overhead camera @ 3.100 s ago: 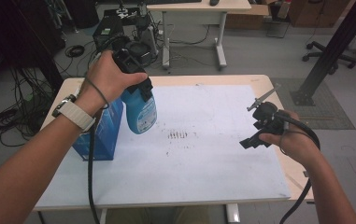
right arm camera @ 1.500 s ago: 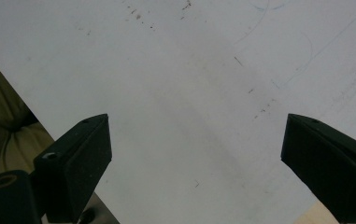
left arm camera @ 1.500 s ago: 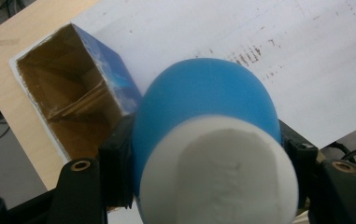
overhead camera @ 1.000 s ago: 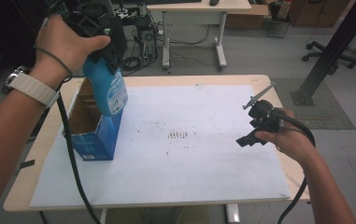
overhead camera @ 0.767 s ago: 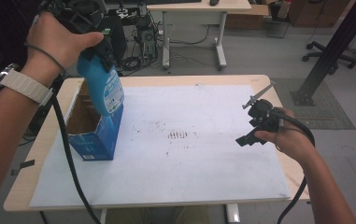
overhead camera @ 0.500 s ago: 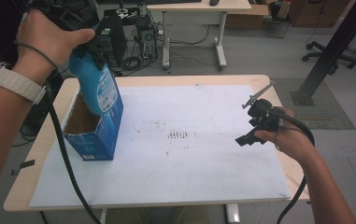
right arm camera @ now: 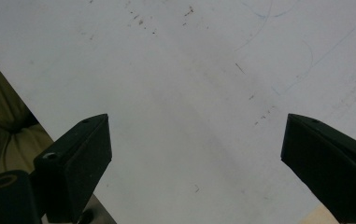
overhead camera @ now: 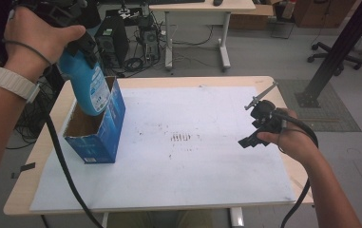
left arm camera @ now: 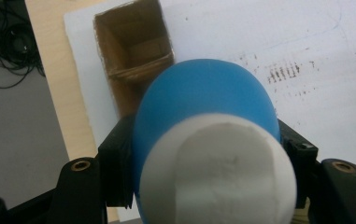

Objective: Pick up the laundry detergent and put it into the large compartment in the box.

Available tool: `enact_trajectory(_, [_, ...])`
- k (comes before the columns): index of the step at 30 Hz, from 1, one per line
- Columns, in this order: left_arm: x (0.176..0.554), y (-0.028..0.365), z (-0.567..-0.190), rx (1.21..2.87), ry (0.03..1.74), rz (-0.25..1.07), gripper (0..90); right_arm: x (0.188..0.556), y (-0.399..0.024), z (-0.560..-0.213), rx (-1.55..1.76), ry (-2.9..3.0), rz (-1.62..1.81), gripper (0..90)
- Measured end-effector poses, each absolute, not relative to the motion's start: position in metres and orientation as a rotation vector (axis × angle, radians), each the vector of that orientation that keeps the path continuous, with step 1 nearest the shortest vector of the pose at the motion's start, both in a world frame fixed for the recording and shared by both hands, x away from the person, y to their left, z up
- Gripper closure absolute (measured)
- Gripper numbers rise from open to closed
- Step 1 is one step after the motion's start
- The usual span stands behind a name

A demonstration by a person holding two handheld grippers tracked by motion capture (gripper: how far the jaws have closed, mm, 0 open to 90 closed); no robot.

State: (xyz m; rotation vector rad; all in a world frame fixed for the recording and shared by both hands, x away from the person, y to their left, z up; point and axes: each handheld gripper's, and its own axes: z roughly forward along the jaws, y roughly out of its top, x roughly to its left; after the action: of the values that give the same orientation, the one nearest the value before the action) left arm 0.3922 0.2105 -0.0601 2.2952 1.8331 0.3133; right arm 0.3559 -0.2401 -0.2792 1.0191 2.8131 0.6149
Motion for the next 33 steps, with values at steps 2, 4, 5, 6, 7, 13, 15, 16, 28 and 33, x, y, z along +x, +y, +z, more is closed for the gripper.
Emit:
enact_trajectory(2, [0.392,0.213,-0.06,2.285,1.846,0.31,37.4,0.356,-0.24,-0.279,1.014,2.815,0.614,8.8])
enact_trajectory(4, [0.393,0.214,-0.06,2.278,1.856,0.309,37.4,0.356,-0.239,-0.279,1.016,2.813,0.615,8.8])
enact_trajectory(5, [0.393,0.215,-0.06,2.275,1.861,0.308,37.4,0.356,-0.239,-0.279,1.015,2.815,0.614,8.8])
enact_trajectory(6, [0.393,0.216,-0.06,2.273,1.865,0.309,37.4,0.356,-0.239,-0.279,1.016,2.814,0.614,8.8])
enact_trajectory(7, [0.393,0.217,-0.061,2.269,1.87,0.309,37.4,0.356,-0.239,-0.279,1.016,2.814,0.613,8.8])
enact_trajectory(13, [0.395,0.223,-0.063,2.249,1.902,0.309,37.4,0.356,-0.239,-0.279,1.015,2.813,0.616,8.8])
enact_trajectory(15, [0.396,0.226,-0.064,2.241,1.91,0.312,37.4,0.356,-0.239,-0.28,1.013,2.813,0.618,8.8])
enact_trajectory(16, [0.396,0.227,-0.065,2.243,1.914,0.31,37.4,0.356,-0.24,-0.28,1.013,2.815,0.617,8.8])
enact_trajectory(28, [0.399,0.244,-0.072,2.205,1.98,0.306,37.5,0.357,-0.24,-0.281,1.013,2.817,0.615,8.8])
enact_trajectory(33, [0.401,0.248,-0.075,2.191,1.999,0.318,37.4,0.357,-0.24,-0.28,1.013,2.814,0.618,8.8])
